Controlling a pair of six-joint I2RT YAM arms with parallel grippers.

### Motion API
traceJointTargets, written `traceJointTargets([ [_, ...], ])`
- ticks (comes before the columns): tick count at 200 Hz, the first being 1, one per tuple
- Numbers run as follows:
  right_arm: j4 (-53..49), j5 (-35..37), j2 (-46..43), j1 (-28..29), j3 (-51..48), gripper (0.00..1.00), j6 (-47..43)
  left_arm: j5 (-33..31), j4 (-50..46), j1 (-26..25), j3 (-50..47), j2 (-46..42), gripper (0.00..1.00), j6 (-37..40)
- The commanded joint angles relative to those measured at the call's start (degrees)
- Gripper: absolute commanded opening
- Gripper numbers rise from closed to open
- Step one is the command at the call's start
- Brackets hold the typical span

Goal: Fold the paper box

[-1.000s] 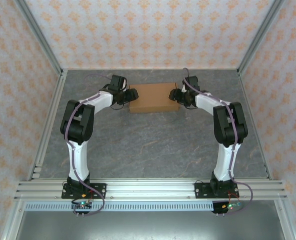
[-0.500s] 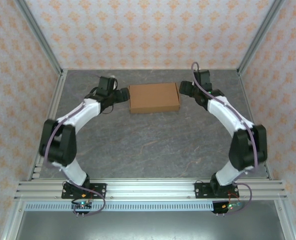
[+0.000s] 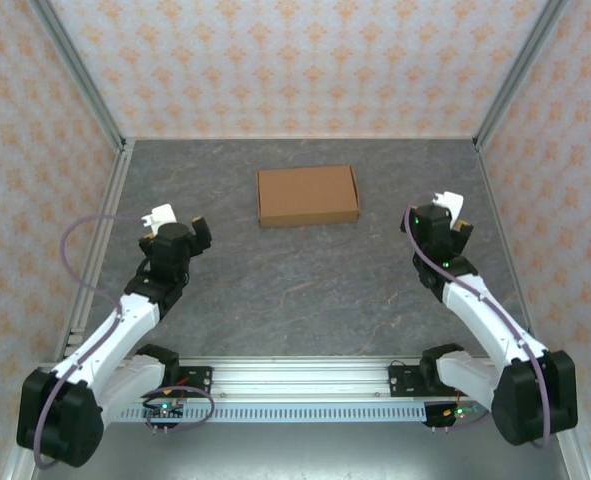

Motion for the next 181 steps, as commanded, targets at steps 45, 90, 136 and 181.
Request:
traceJointTargets([
  [45, 24.14, 2.23, -0.8, -3.57, -15.82, 0.99, -0.99, -2.24, 17.02, 1.78, -8.21, -0.23, 1.0, 15.67],
  [90, 37.53, -3.16, 9.18, -3.7, -17.27, 0.99, -4.68, 4.55, 33.6, 5.42, -11.6, 11.87, 1.0, 18.81],
  [136, 45.13, -10.35, 19.68, -3.88, -14.16, 0.99, -10.32, 8.94, 46.83, 8.01, -11.8, 22.5, 1.0, 19.1],
  [181, 52.77, -17.2, 25.99, -7.5, -15.81, 0.99, -8.88, 14.77, 44.31, 9.51, -5.38, 33.55, 1.0, 19.95],
])
